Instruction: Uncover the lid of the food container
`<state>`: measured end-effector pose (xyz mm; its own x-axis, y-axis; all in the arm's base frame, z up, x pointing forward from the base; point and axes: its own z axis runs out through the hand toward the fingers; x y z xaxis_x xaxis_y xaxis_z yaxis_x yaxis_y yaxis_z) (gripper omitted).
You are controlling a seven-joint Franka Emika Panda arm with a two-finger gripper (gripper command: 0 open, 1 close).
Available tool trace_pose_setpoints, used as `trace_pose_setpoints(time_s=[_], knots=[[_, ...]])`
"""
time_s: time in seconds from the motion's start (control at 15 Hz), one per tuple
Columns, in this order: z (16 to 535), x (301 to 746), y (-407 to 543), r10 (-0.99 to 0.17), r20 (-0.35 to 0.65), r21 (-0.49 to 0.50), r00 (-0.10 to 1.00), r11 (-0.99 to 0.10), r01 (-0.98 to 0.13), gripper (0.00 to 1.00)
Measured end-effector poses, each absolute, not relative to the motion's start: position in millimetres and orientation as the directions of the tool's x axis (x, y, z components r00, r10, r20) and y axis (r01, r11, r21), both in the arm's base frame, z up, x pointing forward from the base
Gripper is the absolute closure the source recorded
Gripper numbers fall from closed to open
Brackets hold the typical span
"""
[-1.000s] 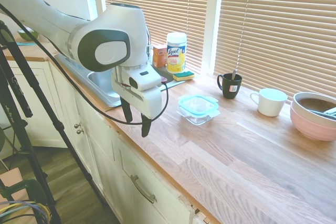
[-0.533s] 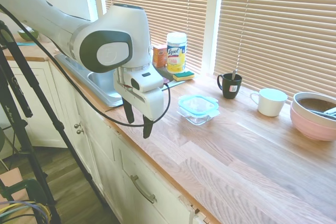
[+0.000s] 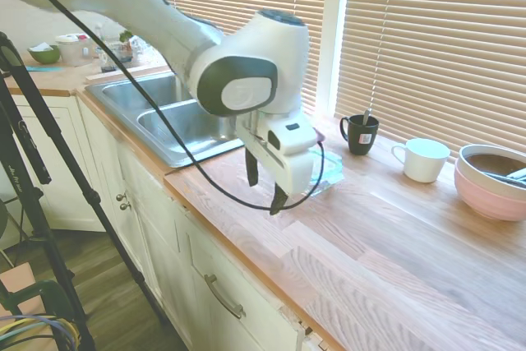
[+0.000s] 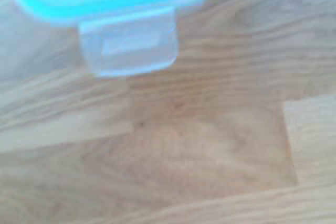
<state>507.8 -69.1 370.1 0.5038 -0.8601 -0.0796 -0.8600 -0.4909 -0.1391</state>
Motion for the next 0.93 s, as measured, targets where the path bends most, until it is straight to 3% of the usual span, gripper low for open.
trace_pose_setpoints(time_s=[0.67, 0.93], knots=[[370, 595, -137, -0.858, -0.272, -0.269, 0.435, -0.366, -0.891, 0.00], [347, 621, -152, -0.830, -0.354, -0.309, 0.431, -0.331, -0.892, 0.00]])
